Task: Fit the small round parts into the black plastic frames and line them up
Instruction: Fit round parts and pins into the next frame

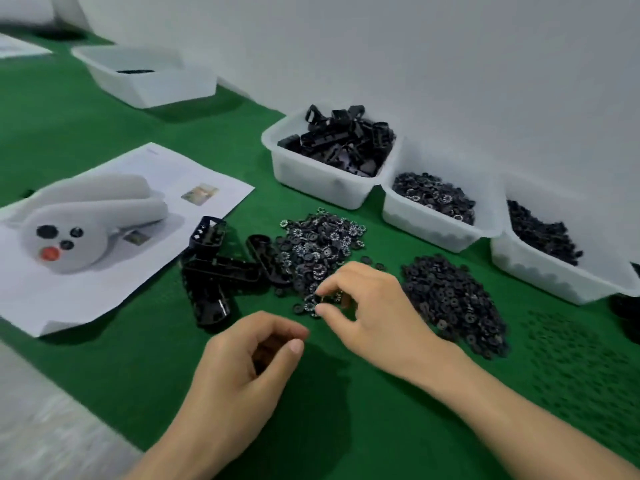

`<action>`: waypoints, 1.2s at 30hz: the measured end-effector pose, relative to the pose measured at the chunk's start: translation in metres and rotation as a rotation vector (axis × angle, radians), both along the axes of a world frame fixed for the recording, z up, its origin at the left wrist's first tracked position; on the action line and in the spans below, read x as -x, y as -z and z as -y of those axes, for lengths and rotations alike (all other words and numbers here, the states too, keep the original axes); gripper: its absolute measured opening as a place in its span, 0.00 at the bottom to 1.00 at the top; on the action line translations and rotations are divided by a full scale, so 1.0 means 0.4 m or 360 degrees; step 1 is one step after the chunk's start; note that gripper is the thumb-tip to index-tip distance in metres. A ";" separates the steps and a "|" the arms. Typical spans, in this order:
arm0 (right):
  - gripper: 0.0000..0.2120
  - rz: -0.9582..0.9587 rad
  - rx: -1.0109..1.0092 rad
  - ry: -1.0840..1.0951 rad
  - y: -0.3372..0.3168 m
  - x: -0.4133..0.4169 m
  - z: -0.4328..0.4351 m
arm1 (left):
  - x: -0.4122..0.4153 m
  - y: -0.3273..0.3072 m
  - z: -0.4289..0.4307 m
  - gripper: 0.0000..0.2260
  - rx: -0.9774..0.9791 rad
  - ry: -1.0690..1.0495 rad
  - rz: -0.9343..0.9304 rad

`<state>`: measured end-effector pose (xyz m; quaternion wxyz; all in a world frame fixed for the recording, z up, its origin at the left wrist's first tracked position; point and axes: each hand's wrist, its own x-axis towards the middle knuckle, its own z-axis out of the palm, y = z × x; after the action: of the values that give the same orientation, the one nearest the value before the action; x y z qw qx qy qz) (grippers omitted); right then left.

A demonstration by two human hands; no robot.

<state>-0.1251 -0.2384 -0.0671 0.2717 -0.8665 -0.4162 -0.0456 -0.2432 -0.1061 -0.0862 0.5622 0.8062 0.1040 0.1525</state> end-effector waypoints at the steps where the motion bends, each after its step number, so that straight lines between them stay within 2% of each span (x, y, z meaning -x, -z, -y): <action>1: 0.06 0.0003 -0.0014 0.0002 -0.001 -0.003 -0.028 | -0.002 0.002 -0.013 0.05 -0.0016 -0.0007 0.0011; 5: 0.11 0.0064 0.0129 0.0074 0.001 -0.020 -0.136 | -0.016 0.015 -0.048 0.06 -0.0003 -0.0090 0.0014; 8: 0.08 0.0085 0.0292 0.0093 0.004 -0.026 -0.177 | -0.029 0.019 -0.064 0.08 0.0063 -0.0147 0.0041; 13: 0.06 0.0203 -0.0025 -0.0047 0.000 0.024 -0.067 | -0.023 0.026 -0.087 0.10 0.0177 -0.0164 0.0060; 16: 0.07 0.0272 -0.0038 -0.0121 0.033 0.083 0.053 | -0.007 0.041 -0.100 0.19 -0.0086 0.0004 -0.0041; 20: 0.07 0.0288 0.0030 -0.0119 0.075 0.132 0.148 | -0.013 0.042 -0.098 0.25 -0.0452 0.0468 -0.0161; 23: 0.10 0.0094 -0.0091 -0.0073 0.065 0.133 0.159 | -0.030 0.042 -0.094 0.27 -0.0630 0.0677 -0.0189; 26: 0.09 -0.0167 -0.0217 0.0176 0.036 0.087 0.135 | -0.038 0.046 -0.093 0.26 -0.0682 0.0695 -0.0140; 29: 0.09 -0.0087 -0.0018 0.0414 0.043 0.022 0.085 | -0.036 0.047 -0.093 0.25 -0.0651 0.0666 -0.0141; 32: 0.08 -0.0077 0.0153 0.0471 0.056 -0.013 0.041 | -0.032 0.046 -0.095 0.27 -0.0604 0.0630 -0.0147; 34: 0.04 -0.0091 0.0142 0.0479 0.057 -0.018 0.033 | -0.031 0.047 -0.094 0.26 -0.0615 0.0624 -0.0149; 36: 0.05 -0.0151 0.0084 0.0447 0.054 -0.010 0.040 | -0.030 0.048 -0.094 0.25 -0.0634 0.0619 -0.0141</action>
<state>-0.1213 -0.2543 -0.0885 0.2591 -0.9243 -0.2785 -0.0312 -0.2310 -0.0685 -0.1053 0.4062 0.9115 -0.0603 0.0239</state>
